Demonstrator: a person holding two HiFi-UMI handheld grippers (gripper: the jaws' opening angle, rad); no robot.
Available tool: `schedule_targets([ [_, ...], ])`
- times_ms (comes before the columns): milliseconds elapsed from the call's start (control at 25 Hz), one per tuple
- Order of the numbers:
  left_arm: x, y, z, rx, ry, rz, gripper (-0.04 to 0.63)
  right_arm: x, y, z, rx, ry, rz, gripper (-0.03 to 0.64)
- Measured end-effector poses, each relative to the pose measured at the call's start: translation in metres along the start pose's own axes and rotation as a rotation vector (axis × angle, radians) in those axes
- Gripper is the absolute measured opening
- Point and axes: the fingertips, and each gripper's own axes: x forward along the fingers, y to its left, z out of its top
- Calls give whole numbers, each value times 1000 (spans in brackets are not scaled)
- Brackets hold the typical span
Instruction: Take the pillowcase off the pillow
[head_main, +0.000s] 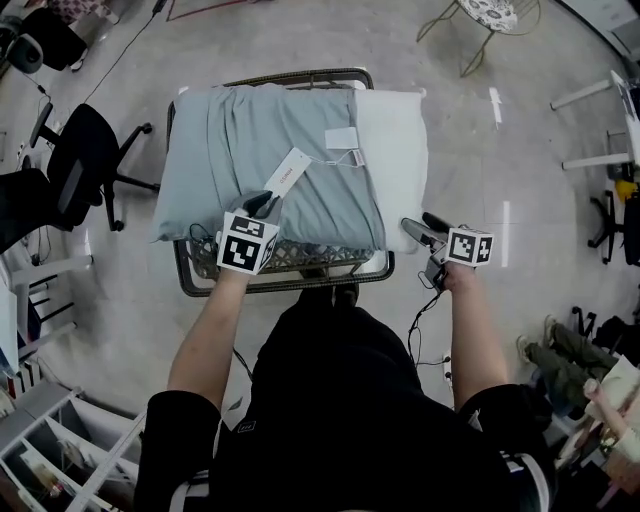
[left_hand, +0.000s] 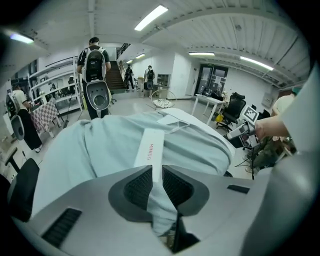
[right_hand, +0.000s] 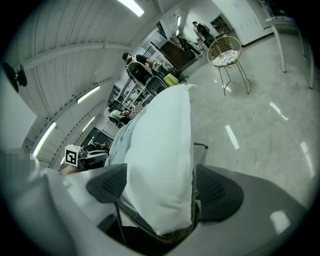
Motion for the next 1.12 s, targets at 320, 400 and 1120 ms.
schedule_targets([
  [320,30,-108,-65,-23,97,-50,180,23,19,-52,55,-50,147,345],
  [400,42,-113,-67,-21,93,0,218,26,29,-49,52,-89,165,254],
  [1120,-20,-1,-91,-46,122,212,8,-30,51,9,105,-228,255,127],
])
